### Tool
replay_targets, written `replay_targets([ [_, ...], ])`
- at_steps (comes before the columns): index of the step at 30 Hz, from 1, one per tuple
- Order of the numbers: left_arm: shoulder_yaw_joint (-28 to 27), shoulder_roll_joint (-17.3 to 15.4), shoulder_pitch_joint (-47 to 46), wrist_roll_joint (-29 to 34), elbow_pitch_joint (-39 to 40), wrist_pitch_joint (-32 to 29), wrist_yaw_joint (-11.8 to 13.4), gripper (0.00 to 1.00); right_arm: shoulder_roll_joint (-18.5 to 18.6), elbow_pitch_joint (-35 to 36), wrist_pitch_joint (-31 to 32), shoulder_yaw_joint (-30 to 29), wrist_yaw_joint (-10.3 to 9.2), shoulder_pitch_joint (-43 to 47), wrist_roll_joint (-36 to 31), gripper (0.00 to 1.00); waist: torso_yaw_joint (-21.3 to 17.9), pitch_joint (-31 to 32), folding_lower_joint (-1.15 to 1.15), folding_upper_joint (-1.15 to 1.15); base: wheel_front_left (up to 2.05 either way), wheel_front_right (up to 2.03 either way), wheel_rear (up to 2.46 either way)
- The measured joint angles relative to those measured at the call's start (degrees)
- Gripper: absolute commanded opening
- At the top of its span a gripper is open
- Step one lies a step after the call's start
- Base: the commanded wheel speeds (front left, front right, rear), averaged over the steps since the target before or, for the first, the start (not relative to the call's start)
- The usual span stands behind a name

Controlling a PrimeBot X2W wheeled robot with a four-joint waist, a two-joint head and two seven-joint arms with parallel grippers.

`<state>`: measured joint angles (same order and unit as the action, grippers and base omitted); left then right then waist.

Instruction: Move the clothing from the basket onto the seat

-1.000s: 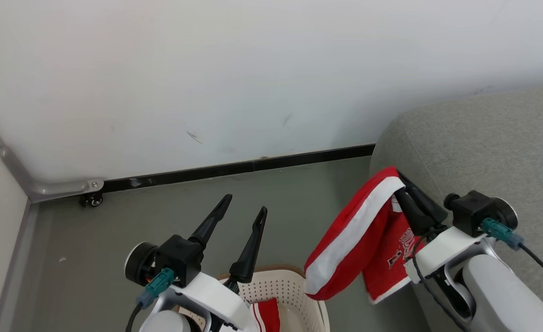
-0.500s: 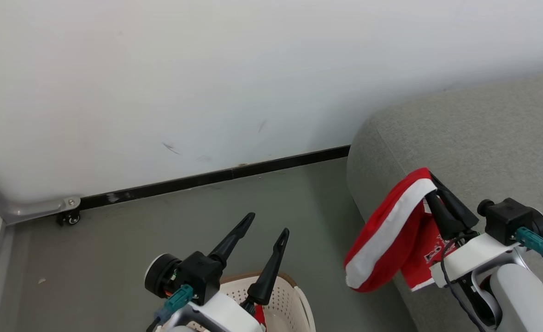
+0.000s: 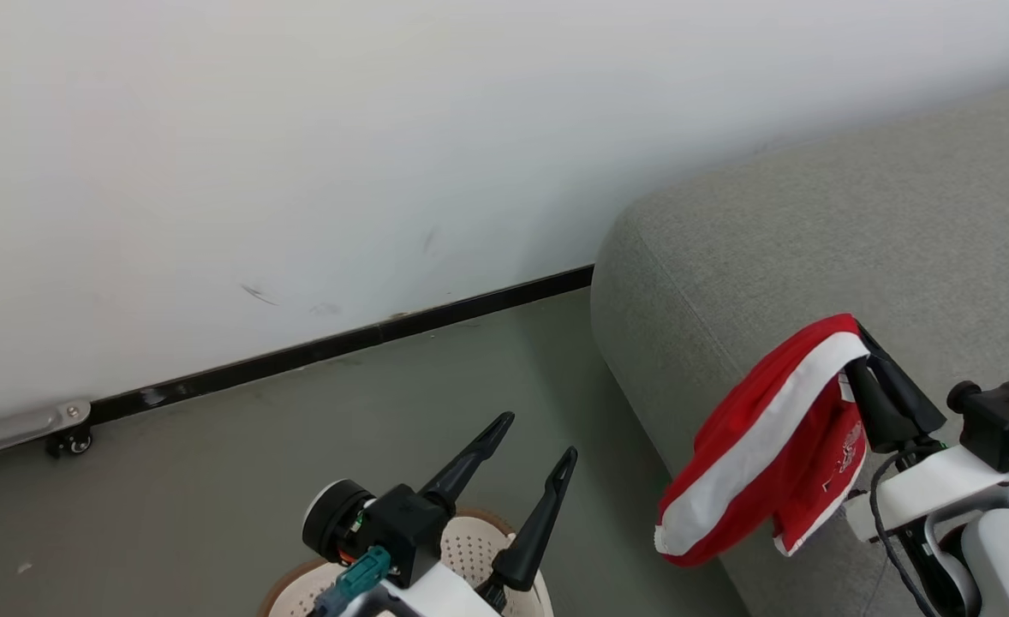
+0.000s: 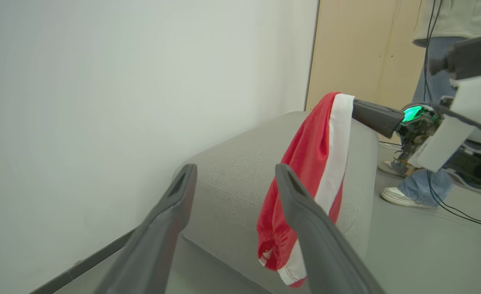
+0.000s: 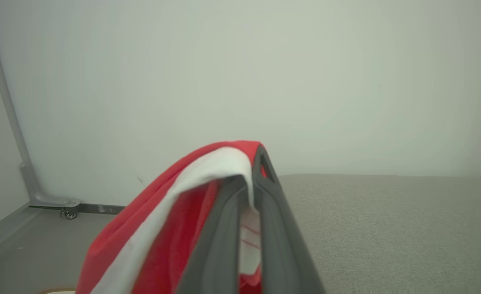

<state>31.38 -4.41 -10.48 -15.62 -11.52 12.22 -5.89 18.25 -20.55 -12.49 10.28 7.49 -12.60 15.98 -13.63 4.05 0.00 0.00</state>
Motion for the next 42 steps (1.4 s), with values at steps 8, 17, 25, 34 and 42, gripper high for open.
replay_targets([
  [8, 1.37, 0.10, 0.77, 0.02, 0.51, 0.18, -0.23, 1.00, -0.04, 2.98, 1.45, -2.30, 0.00, 2.19, -0.40, 0.00, -2.79, -0.43, 0.00, 0.00, 0.00, 0.00, 0.00],
  [17, 2.18, 0.09, 1.16, 0.20, 1.44, 0.42, -0.23, 1.00, 0.44, 5.09, 3.63, -4.94, 0.00, 2.82, -0.38, 0.00, -5.30, -1.69, 0.00, 0.00, 0.00, 0.00, 0.00],
  [25, 3.00, -0.19, 1.19, 1.51, 2.71, 0.40, -0.23, 1.00, 0.51, 5.57, 4.94, -6.39, 0.00, 2.75, 0.21, 0.00, -5.75, -3.73, 0.00, 0.00, 0.00, 0.00, 0.00],
  [34, 3.99, -0.59, 1.13, 2.50, 4.87, -0.99, -0.22, 1.00, 1.68, 5.38, 7.05, -6.53, 0.00, -3.65, 1.43, 0.00, -5.20, -6.83, 0.00, 0.00, 0.00, 0.00, 0.00],
  [42, 4.32, -1.12, -1.05, 3.89, 6.57, -2.71, -0.23, 1.00, 5.00, 4.52, 9.32, -8.91, 0.00, -14.47, 1.70, 0.00, -4.68, -10.34, 0.00, 0.00, 0.00, 0.00, 0.00],
])
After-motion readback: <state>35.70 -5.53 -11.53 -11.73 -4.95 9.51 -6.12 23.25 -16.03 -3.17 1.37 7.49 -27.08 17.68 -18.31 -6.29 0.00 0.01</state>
